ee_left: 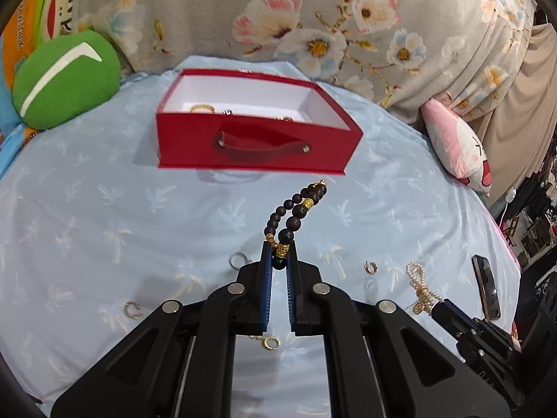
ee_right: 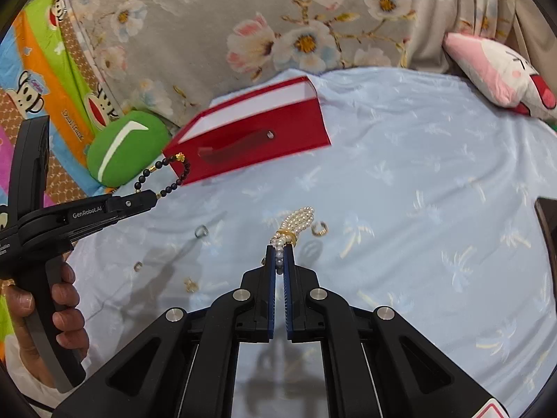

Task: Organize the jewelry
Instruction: 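Release the bead bracelet into the red box while the right gripper drops the pearl bracelet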

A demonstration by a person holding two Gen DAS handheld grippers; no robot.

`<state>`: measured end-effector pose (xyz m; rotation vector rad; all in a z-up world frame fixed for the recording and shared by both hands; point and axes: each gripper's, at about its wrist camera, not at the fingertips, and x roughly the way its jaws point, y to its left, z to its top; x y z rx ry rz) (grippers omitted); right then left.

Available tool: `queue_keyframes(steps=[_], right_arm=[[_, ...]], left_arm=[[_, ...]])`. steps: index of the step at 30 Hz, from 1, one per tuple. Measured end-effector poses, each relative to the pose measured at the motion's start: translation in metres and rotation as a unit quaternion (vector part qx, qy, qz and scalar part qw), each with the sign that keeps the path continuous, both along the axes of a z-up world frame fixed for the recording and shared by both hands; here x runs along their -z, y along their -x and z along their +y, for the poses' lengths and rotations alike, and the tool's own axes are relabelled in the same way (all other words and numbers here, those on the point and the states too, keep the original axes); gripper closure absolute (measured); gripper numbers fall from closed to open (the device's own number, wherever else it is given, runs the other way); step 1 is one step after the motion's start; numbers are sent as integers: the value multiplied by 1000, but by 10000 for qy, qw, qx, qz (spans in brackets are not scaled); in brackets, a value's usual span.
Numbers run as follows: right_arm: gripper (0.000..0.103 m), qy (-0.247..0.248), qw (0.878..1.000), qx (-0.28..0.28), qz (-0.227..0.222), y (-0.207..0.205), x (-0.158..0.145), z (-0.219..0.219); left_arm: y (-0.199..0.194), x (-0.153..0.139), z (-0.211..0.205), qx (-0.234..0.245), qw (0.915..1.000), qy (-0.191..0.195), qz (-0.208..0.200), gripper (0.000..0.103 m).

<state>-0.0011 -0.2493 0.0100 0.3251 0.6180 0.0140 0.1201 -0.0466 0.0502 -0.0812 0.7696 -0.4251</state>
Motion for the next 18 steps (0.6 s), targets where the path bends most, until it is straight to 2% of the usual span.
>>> queue_keyframes(steps=[4,10,14,18], right_arm=[[99,118,9994,-116,-301,-9,-26,3],[99,245,9953,-318,-881,-45,-76,-4],[99,297,9922,-382,-1149,-89,-105,-12],[99,366,9917,-447,-1145,-141,-122,-17]], left_arm=[[-1,-23,12,-89,9996,-32,-254,96],[-22,-61,22,-247,9966,-232,-753,96],[-52,-84,22,-357,9929,-412,-1053,96],[-96,-101,18,-421,9914,-426,-1167,96]])
